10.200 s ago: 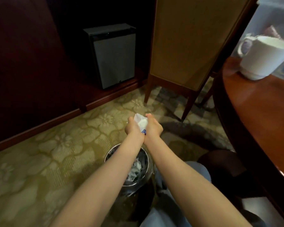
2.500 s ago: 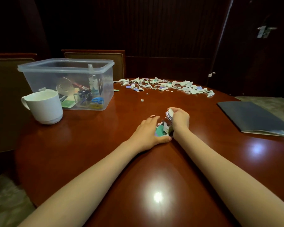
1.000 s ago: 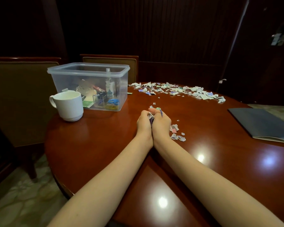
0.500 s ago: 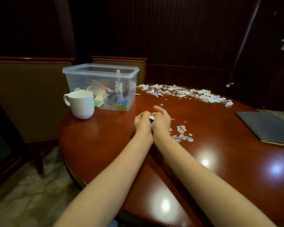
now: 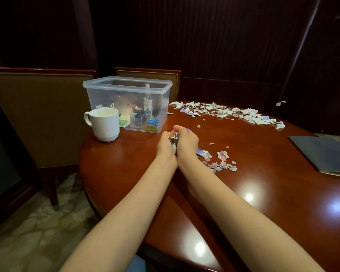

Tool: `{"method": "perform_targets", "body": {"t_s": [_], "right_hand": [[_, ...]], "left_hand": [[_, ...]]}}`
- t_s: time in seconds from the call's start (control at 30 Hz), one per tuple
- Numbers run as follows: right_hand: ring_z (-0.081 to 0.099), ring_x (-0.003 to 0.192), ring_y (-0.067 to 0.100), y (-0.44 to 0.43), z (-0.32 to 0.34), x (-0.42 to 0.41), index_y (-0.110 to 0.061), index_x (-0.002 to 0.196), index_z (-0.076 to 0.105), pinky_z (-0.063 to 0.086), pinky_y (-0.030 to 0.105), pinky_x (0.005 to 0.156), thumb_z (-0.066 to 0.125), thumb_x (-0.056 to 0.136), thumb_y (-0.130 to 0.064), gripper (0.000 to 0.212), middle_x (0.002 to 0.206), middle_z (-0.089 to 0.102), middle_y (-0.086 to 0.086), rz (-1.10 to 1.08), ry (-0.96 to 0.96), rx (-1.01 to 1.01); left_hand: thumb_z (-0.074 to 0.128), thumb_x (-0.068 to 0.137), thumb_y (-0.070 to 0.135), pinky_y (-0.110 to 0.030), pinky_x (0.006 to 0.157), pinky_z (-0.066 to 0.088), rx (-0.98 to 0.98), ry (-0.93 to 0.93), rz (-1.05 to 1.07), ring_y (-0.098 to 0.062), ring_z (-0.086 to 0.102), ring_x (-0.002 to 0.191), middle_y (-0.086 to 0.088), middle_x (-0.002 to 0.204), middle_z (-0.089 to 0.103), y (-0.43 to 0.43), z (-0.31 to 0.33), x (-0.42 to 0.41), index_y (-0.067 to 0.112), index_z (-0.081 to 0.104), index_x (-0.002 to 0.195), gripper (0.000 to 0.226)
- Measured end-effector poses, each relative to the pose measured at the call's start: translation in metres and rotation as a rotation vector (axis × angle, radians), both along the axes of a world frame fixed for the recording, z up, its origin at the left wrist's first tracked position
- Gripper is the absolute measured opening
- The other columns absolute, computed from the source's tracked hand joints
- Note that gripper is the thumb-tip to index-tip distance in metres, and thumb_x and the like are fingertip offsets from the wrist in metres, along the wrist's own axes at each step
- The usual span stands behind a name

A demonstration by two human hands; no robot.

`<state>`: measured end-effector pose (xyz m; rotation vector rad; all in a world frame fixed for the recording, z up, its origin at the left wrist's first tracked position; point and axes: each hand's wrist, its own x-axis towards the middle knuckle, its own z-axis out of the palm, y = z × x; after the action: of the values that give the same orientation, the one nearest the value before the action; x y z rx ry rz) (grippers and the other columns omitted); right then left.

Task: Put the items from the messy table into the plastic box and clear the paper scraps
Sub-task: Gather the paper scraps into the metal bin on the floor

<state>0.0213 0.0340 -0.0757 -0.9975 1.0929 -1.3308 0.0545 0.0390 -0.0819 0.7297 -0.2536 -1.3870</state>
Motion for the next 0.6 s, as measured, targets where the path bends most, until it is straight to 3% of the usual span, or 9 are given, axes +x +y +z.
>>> {"method": "perform_targets", "body": {"t_s": [0.17,0.3,0.37,0.43,0.53,0.6], "right_hand": [[0.059,0.089,0.021,0.007,0.003,0.040,-0.013,0.093,0.067,0.050,0.035,0.085,0.038,0.094,-0.007,0.030,0.095,0.063,0.006,0.068,0.044,-0.047],[0.059,0.093,0.021,0.023,0.009,0.079,-0.010,0.098,0.068,0.049,0.034,0.091,0.036,0.093,-0.003,0.034,0.095,0.061,0.005,0.134,0.037,-0.074],[0.059,0.093,0.019,0.035,0.010,0.098,-0.010,0.099,0.068,0.049,0.031,0.089,0.035,0.091,-0.001,0.035,0.096,0.061,0.004,0.189,0.027,-0.083],[0.060,0.093,0.021,0.047,0.008,0.120,-0.012,0.091,0.069,0.049,0.033,0.088,0.036,0.088,0.002,0.036,0.099,0.063,0.007,0.256,-0.016,-0.064],[0.061,0.086,0.021,0.065,-0.002,0.159,-0.020,0.068,0.066,0.050,0.038,0.084,0.035,0.080,0.007,0.043,0.087,0.064,0.004,0.341,-0.120,0.000],[0.061,0.081,0.019,0.080,-0.009,0.180,-0.022,0.069,0.066,0.051,0.038,0.083,0.034,0.080,0.008,0.045,0.081,0.063,0.003,0.400,-0.141,0.044]], "left_hand": [[0.030,0.095,0.017,-0.015,0.044,0.044,-0.056,0.057,0.082,-0.010,0.057,0.039,0.001,0.044,0.054,0.004,0.000,0.043,0.015,0.047,0.070,0.031],[0.025,0.098,0.015,-0.016,0.051,0.046,-0.118,0.052,0.179,-0.011,0.059,0.045,-0.001,0.051,0.057,0.029,0.010,0.077,0.012,0.047,0.071,0.035],[0.029,0.097,0.012,-0.014,0.043,0.047,-0.097,0.024,0.284,-0.011,0.060,0.039,-0.003,0.049,0.060,0.041,0.011,0.096,0.009,0.050,0.072,0.033],[0.034,0.094,0.010,-0.014,0.039,0.046,-0.076,-0.006,0.382,-0.010,0.058,0.036,-0.004,0.057,0.060,0.054,0.008,0.120,0.011,0.052,0.075,0.026],[0.032,0.092,0.010,-0.011,0.036,0.042,-0.040,-0.013,0.451,-0.011,0.055,0.033,-0.002,0.044,0.056,0.075,-0.001,0.151,0.011,0.050,0.068,0.029],[0.032,0.091,0.011,-0.011,0.038,0.043,-0.009,0.036,0.466,-0.013,0.056,0.034,-0.002,0.045,0.054,0.094,-0.009,0.174,0.010,0.049,0.067,0.029]]}}
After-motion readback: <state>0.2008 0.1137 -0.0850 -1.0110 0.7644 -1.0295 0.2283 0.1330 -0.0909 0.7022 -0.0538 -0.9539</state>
